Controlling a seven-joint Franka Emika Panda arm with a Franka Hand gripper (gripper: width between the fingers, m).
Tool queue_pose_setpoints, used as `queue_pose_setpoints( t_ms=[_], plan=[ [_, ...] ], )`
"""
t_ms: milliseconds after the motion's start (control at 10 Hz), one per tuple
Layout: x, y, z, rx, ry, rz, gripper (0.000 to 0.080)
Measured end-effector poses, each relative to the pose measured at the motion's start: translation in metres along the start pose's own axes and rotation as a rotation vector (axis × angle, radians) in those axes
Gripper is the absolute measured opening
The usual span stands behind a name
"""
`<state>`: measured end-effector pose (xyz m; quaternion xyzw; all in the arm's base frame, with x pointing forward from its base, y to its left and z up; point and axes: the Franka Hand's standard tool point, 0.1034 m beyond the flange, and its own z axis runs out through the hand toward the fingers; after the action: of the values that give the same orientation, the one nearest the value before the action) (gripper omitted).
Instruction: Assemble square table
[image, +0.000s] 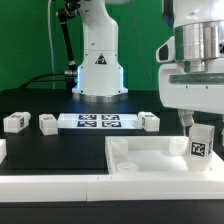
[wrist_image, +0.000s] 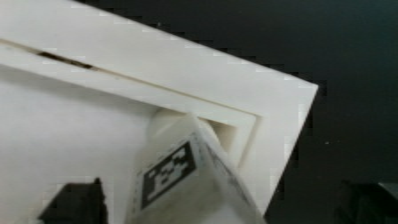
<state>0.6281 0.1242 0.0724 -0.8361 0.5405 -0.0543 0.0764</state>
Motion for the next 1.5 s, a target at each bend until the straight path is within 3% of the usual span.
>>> queue_pose_setpoints(
  t_ms=[200,300,400,500,600,700,1100,1500],
  plan=[
    [0.0093,0.0008,0.0008,-0.02,0.028,-0.36,0.0649],
    [0.009,0.0001,0.0008,-0.021,0.03,-0.377,0.0649],
    [0.0098,0.0003,0.0007,-0.021,0.031,-0.376,0.0527],
    [0.0098,0.0003,0.0007,-0.021,0.031,-0.359,0.0527],
    [0.0096,0.0002,0.0007,-0.019,0.03,-0.323,0.0388],
    [0.011,0.0032,0.0017,-0.025,0.029,-0.253,0.0295],
    [0.0145,0.006,0.0017,-0.022,0.031,0.083,0.0295],
    [0.0089,0.0085,0.0025,0.007,-0.015,0.816,0.0295]
  ],
)
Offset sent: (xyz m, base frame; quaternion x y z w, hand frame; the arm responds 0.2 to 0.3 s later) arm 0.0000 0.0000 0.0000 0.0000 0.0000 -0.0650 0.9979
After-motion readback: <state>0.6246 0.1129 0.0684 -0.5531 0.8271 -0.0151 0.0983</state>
